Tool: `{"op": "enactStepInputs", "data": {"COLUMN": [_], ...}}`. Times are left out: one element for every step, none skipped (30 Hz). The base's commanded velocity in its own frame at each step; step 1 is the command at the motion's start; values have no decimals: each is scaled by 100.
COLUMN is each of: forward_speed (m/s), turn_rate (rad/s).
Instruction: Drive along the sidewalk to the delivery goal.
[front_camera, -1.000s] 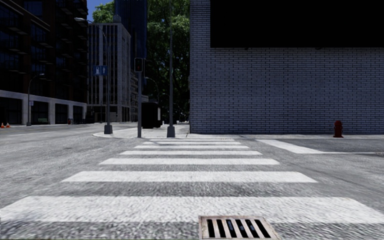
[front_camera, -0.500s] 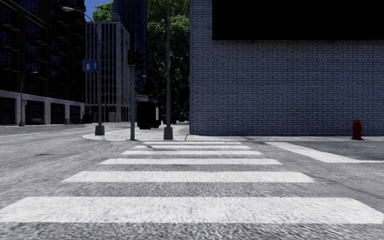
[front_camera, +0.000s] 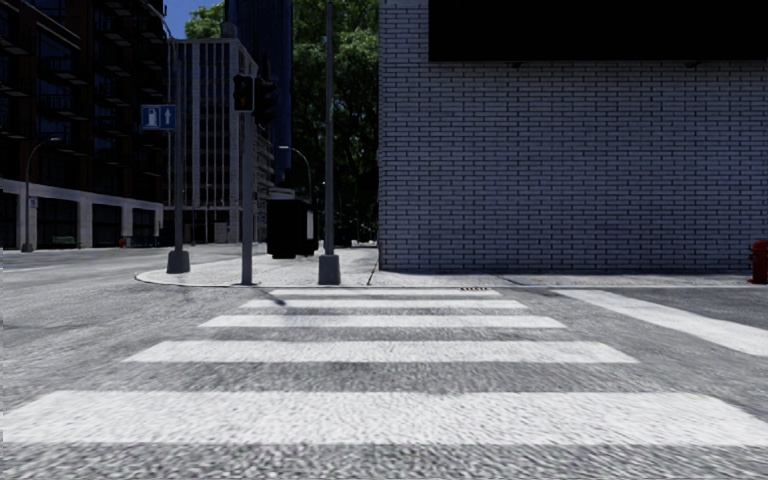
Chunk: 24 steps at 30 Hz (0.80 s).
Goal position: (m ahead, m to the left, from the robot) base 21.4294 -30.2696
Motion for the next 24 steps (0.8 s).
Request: {"op": "enactStepInputs", "data": {"forward_speed": [200, 200, 200, 200, 200, 200, 200, 200, 200, 200, 200, 200, 200, 200, 200, 200, 200, 200, 200, 200, 200, 200, 200, 200], "turn_rate": [0, 0, 0, 0, 0, 0, 0, 0, 0, 0, 0, 0, 0, 0, 0, 0, 0, 0, 0, 0, 0, 0, 0, 0]}}
